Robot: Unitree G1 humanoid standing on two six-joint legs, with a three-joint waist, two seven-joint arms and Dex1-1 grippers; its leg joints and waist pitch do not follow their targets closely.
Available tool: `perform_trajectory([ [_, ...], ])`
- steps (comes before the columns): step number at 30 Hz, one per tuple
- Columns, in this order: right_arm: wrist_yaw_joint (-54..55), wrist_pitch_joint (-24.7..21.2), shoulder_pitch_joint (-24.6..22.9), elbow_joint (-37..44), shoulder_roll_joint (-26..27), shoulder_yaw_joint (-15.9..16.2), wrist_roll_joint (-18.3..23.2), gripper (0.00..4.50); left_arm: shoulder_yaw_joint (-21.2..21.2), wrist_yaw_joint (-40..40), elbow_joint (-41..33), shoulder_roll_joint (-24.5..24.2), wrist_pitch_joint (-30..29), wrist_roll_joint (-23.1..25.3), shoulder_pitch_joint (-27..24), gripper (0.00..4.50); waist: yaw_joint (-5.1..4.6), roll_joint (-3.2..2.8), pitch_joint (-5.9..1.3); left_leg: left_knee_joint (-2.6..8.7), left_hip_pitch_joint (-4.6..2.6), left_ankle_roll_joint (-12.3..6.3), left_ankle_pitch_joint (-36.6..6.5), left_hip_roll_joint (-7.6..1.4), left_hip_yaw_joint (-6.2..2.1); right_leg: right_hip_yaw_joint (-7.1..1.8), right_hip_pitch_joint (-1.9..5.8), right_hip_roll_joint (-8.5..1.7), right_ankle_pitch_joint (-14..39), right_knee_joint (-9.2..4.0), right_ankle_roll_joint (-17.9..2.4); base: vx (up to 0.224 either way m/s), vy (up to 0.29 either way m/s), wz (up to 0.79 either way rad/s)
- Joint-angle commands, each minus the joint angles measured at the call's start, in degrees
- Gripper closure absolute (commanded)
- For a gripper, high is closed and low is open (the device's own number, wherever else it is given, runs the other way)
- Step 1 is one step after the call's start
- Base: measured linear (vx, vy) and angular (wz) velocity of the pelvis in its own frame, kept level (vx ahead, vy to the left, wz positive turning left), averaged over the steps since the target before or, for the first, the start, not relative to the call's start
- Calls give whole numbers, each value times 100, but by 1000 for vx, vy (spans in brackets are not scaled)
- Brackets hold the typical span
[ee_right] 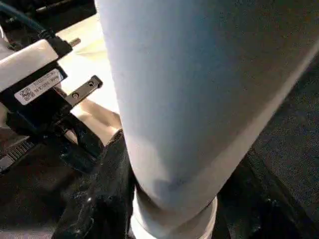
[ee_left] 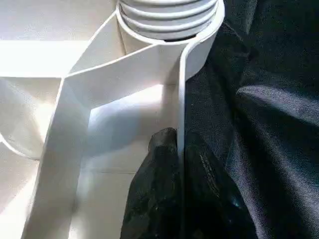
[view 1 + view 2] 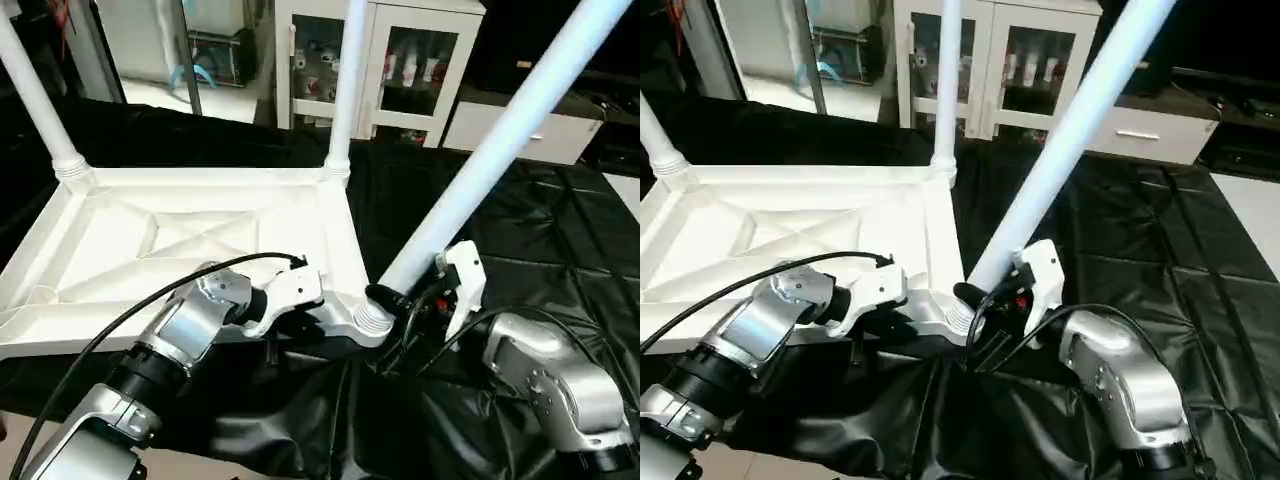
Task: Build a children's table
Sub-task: Insert table leg to table base
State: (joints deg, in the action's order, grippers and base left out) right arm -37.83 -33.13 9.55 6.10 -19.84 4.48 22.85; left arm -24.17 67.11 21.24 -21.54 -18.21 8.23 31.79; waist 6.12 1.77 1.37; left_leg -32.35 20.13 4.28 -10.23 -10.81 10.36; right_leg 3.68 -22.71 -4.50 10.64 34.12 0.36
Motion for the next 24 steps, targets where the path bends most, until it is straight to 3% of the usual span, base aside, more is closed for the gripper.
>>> perform_trajectory([
  [1,-106,-303,-127,-66,-307,433,-344,263,24,-120,254,2,23,-71,-41,450,-1,26,-199,432,-27,60,-1697,-253,-105,-277,195,-394,1843,-482,-737,0,0,0],
  [4,-250,-430,10,-33,-481,713,-478,263,15,-134,272,15,38,-61,-37,450,10,54,-184,427,-19,21,-1634,-243,-93,-282,203,-400,1925,-485,-713,0,0,0],
  [5,-258,-437,34,-38,-493,742,-501,263,13,-136,274,17,42,-59,-38,450,18,38,-180,425,-24,19,-1658,-243,-95,-286,194,-411,2057,-498,-684,0,0,0],
  [11,-294,-607,267,-200,-550,825,-513,263,14,-144,226,10,30,-60,-80,450,15,66,-177,435,-34,32,-1774,-252,-111,-282,175,-421,2333,-520,-602,0,0,0],
  [18,-224,-631,124,-381,-576,894,-554,263,39,-164,221,0,42,-64,-93,450,17,73,-174,444,-39,61,-1836,-256,-114,-281,166,-424,2340,-531,-583,0,0,0],
  [24,28,-428,52,-882,-424,858,-789,263,44,-171,238,1,69,-66,-91,450,-5,67,-143,465,-84,124,-2249,-253,-145,-265,123,-443,2981,-619,-441,0,0,0],
])
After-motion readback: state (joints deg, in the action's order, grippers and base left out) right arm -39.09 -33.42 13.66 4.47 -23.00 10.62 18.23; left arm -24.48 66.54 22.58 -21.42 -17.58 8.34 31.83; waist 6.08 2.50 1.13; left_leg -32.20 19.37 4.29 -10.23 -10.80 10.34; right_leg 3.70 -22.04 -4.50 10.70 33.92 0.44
